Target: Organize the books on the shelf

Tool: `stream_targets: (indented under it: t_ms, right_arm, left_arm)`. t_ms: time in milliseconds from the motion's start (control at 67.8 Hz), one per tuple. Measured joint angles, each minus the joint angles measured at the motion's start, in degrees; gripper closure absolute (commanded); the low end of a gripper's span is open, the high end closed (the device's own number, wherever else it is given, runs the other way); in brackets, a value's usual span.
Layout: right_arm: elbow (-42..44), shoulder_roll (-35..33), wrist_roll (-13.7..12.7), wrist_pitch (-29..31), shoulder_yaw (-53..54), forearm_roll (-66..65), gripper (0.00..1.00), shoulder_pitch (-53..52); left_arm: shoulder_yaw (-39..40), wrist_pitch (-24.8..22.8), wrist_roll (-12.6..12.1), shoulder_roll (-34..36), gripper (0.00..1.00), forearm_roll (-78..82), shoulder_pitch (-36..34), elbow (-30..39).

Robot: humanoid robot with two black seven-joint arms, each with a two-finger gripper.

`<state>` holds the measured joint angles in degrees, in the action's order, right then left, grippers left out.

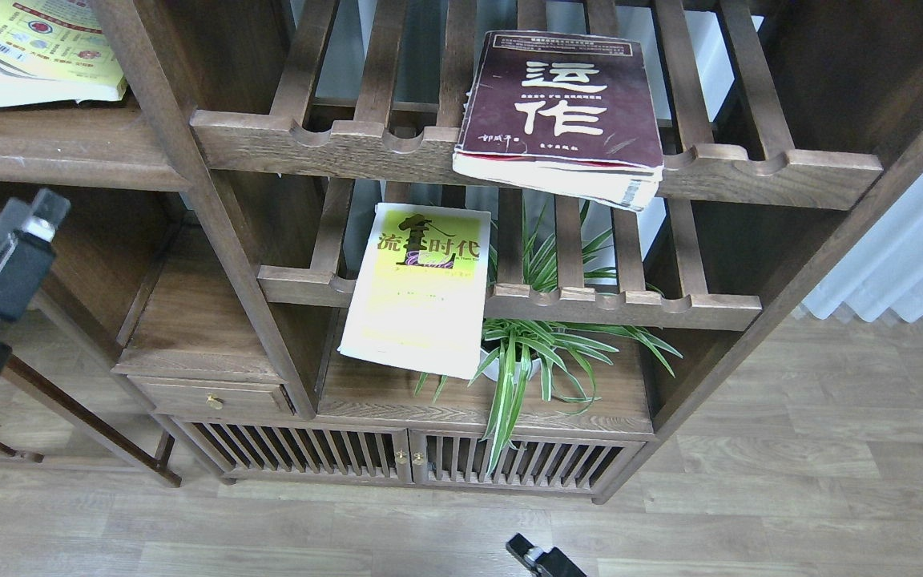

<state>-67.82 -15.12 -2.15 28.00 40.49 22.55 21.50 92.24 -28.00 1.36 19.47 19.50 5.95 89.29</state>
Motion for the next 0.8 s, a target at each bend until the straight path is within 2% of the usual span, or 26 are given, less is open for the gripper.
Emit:
stream_targets:
  t_ms: [295, 457, 649, 797]
  right_arm:
    - [-3.56, -4.39, 0.74, 0.0, 3.5, 0.21, 0.01, -1.07]
    - [-5.15, -10.08, 0.75, 0.0, 8.83, 0.21, 0.01, -1.1]
    - [-11.07, -17.6, 0.74, 0.0, 14.23, 0.66, 0.01, -1.94]
    - [-14.31, -20.07, 0.73, 0.0, 14.91, 1.26, 0.01, -3.13]
  left_arm:
    - [-0.12, 0.0, 0.1, -3.52, 0.01, 0.03, 3.86, -2.36]
    - [-0.11, 0.0, 0.18, -3.63, 0.01, -0.3, 6.07, -3.58]
    - [-0.05, 0.0, 0.3, -3.65, 0.01, -0.34, 7.18, -4.09]
    - [-0.01, 0.0, 0.3, -3.8, 0.01, -0.35, 7.5, -4.16]
